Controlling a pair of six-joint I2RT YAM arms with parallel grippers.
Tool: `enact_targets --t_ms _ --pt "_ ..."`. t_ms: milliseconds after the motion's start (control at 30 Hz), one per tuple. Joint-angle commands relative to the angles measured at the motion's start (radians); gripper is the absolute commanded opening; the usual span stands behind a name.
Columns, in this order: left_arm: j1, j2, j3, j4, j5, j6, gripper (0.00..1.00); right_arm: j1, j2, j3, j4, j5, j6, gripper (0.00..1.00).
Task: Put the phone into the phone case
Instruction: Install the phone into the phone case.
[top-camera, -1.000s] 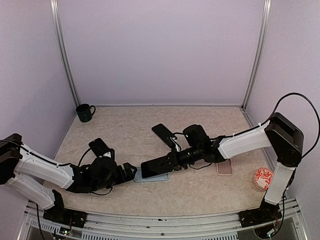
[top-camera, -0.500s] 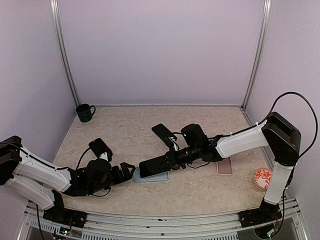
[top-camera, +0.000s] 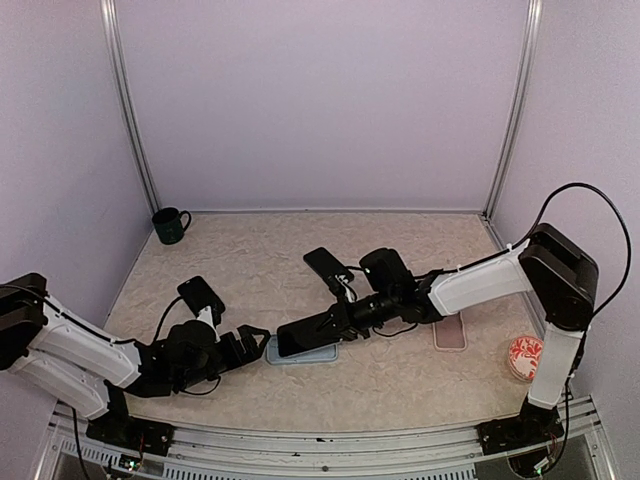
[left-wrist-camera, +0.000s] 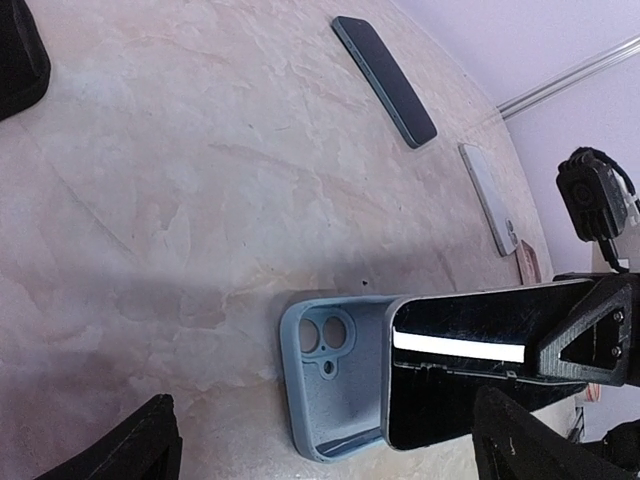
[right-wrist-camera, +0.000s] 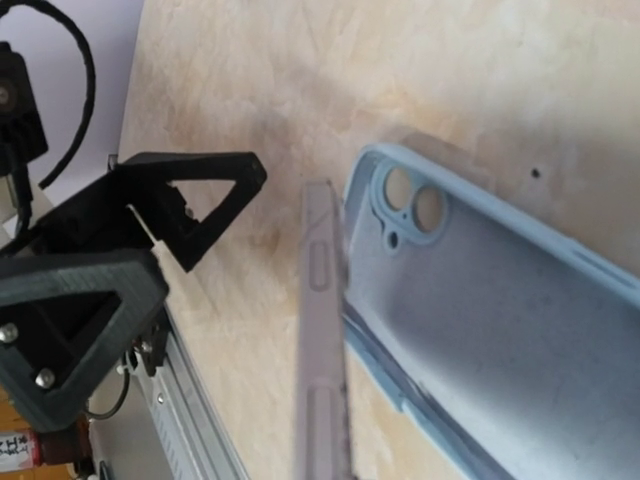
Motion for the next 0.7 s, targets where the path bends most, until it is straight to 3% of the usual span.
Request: enact_targets --t_ms 0,667 --pt "-0.002 0.027 -0.014 0.092 0.032 -0.004 0.99 -0.001 0.034 0.043 0.041 -0.046 0.020 0.00" --pt "-0.016 0.136 0.053 0.168 0.114 0.022 0.99 -0.013 0.072 0.025 0.097 -0.078 0.066 0.00"
